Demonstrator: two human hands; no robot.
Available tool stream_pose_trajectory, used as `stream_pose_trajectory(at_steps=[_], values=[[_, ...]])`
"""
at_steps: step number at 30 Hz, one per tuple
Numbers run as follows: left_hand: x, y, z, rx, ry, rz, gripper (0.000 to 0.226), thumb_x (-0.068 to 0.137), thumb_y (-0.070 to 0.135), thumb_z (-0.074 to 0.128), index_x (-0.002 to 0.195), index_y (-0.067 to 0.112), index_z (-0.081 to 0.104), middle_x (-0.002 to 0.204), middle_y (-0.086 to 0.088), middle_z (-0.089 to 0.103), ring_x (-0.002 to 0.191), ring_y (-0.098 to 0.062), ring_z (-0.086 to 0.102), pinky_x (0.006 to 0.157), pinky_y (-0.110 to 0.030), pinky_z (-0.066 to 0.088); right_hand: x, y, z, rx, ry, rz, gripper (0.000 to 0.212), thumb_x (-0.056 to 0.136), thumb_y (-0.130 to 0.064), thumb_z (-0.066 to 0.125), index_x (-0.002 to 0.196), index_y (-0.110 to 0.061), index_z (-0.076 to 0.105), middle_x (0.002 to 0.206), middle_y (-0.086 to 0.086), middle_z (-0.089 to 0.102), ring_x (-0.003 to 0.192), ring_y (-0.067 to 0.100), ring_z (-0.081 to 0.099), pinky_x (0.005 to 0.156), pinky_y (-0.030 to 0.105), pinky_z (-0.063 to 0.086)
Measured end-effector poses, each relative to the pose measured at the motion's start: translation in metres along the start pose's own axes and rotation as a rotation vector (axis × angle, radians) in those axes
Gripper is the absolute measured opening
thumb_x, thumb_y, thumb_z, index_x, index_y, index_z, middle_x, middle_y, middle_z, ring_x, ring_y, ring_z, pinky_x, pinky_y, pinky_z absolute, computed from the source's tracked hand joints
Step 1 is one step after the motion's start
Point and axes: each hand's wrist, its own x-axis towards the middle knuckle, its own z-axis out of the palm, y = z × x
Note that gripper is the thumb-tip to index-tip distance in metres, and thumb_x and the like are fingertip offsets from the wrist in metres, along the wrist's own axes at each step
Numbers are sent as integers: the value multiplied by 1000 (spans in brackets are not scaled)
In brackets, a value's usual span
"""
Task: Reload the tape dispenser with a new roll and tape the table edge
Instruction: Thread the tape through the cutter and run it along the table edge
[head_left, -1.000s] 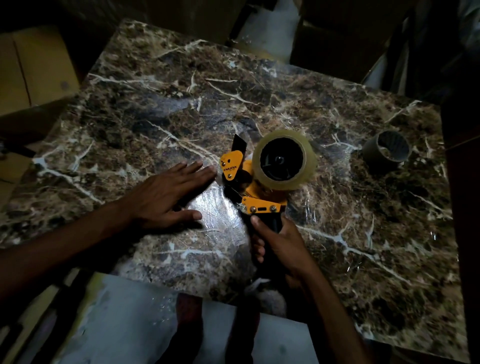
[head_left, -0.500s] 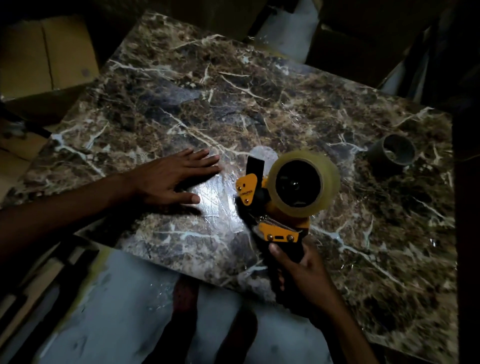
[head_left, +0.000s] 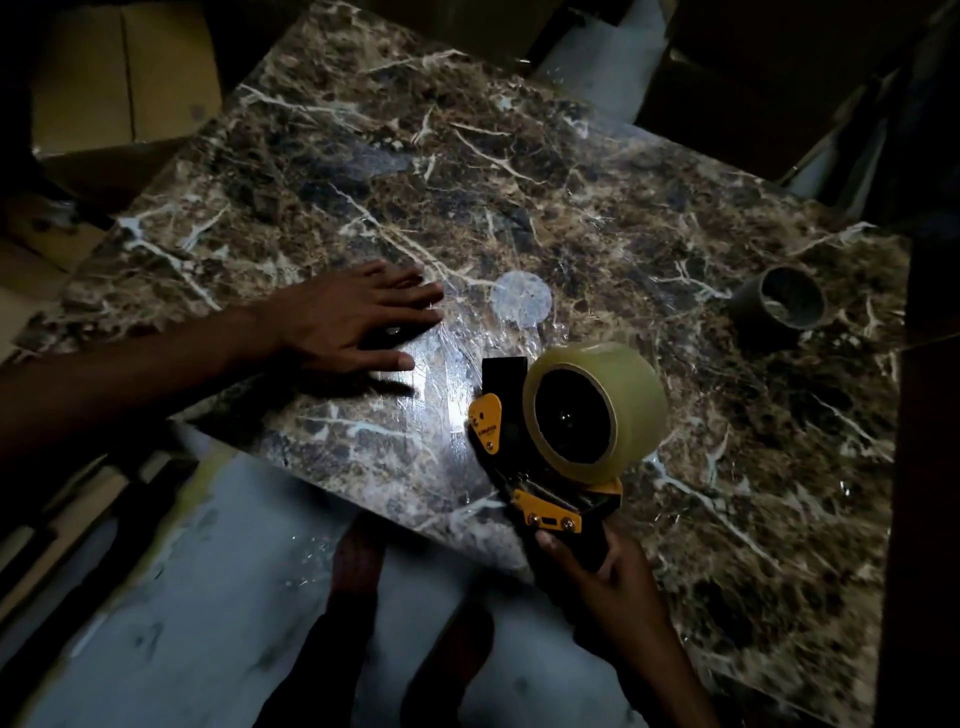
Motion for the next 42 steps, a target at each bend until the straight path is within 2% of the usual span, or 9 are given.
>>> stream_pose_trajectory(at_steps=[3,6,12,14,17,21,24,33,42], values=[[3,11,-1,68,35,-14,92,102,79,13,162,16,43,174,-6,30,162,-35,26,129,-54,26,3,6,0,9,4,-21,14,88,-19,75,99,-27,79,63,-7,72,51,12,55,47,23,40],[0,25,1,-27,16,-14,85,104,76,13,167,23,33,174,-7,32,161,-33,31,123,-54,41,5,8,-3,-1,-51,-41,15,92,-12,75,104,-22,77,72,-14,75,60,-5,64,54,9,44],[-5,64,37,-126,-32,202,81,104,76,16,170,29,10,180,-1,10,168,-28,2,135,-54,7,-1,9,0,-56,-110,-77,26,87,-33,73,112,-29,75,94,12,79,83,27,76,69,39,58],[-7,64,36,-171,-4,207,77,104,77,17,169,40,-3,179,14,-2,168,-19,-3,136,-49,3,-2,10,0,-14,-108,-68,11,92,-23,74,103,-22,75,82,15,77,69,19,73,59,34,55],[-8,67,30,-159,-30,216,73,103,78,14,164,51,-16,174,28,-18,166,-11,-12,135,-43,-2,-3,7,2,-21,-87,-77,9,96,-14,72,98,-22,74,71,-7,74,59,1,64,54,18,46],[-8,72,29,-80,-68,183,92,101,81,14,171,22,13,180,0,0,167,-28,-2,134,-56,6,3,4,5,-35,-69,-72,20,93,-10,73,94,-29,76,87,-20,80,84,-4,73,72,20,54],[-9,76,30,-27,-89,155,100,98,85,14,170,16,18,179,-8,4,167,-31,-3,133,-59,6,5,7,8,-58,-66,-66,11,85,-19,82,95,-25,80,96,-3,83,90,10,74,84,38,59],[-9,93,35,40,-79,114,87,87,98,15,156,62,-24,178,-8,-5,165,-41,-2,131,-65,9,-1,-2,7,-37,-91,-22,31,70,-17,94,95,-10,78,82,-2,72,72,8,61,67,23,50],[-11,122,33,91,-199,47,111,76,104,2,167,43,-17,177,-7,-21,165,-33,-14,133,-57,-2,-52,29,-35,-99,-21,89,44,76,-14,91,61,-17,49,46,-11,42,38,3,36,40,16,30]])
